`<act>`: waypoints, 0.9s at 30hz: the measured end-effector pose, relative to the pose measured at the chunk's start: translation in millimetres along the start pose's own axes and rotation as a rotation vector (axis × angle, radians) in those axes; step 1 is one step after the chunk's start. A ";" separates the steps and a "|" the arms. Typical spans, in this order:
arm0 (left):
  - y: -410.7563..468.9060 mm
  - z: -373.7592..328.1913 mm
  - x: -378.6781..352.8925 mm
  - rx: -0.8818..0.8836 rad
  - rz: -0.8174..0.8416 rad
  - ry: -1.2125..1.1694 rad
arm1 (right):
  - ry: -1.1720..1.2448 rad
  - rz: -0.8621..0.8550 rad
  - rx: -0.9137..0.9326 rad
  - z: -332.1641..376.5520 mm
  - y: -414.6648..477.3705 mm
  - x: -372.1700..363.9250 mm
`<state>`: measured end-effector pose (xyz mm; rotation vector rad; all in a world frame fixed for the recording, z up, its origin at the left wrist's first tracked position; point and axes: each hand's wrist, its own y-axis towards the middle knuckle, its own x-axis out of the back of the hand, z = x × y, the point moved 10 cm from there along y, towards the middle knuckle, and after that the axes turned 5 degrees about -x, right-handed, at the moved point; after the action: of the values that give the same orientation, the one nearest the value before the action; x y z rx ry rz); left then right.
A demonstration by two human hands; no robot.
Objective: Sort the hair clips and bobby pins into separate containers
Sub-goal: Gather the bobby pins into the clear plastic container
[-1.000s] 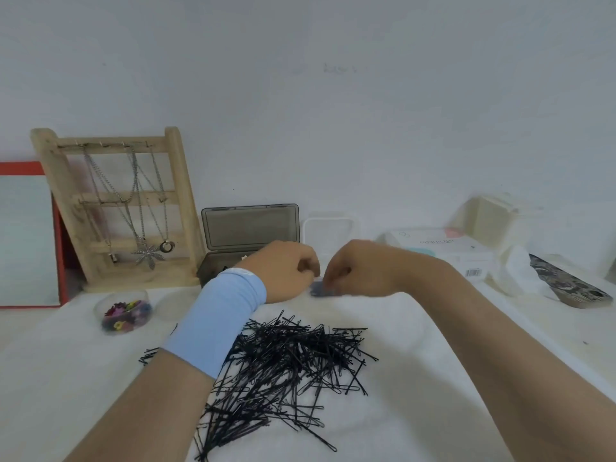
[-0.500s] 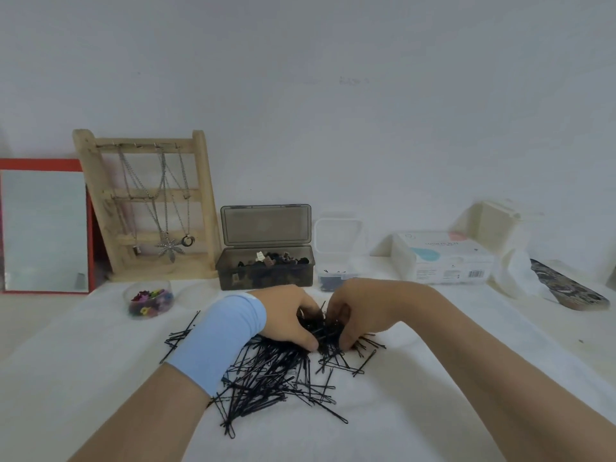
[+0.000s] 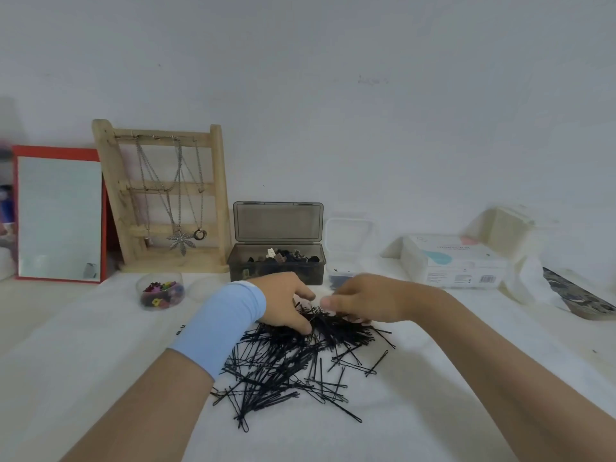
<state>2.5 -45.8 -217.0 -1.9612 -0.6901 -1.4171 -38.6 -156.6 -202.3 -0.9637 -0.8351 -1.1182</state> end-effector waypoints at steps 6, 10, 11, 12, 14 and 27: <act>-0.5 -9.3 -8.1 -0.013 0.065 0.061 | -0.252 0.054 -0.005 8.1 -7.5 -10.1; -3.8 -12.3 -1.0 -0.012 0.052 0.096 | -0.324 0.032 0.000 7.8 -6.9 -8.6; -4.0 -12.9 -1.5 -0.008 0.052 0.089 | -0.320 0.038 -0.007 7.2 -5.6 -12.2; -4.2 -14.2 -2.1 -0.006 0.048 0.081 | -0.321 0.042 -0.009 7.8 -4.0 -15.1; -3.3 -16.0 -3.0 0.000 0.025 0.073 | -0.340 0.055 0.009 11.1 -3.3 -18.7; -2.3 -13.1 2.5 -0.013 -0.027 0.009 | -0.358 0.012 0.050 12.1 0.8 -12.7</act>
<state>-6.8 -53.8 -211.1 -1.9607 -0.7072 -1.4491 -41.6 -141.0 -209.6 -1.1434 -1.1384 -0.9218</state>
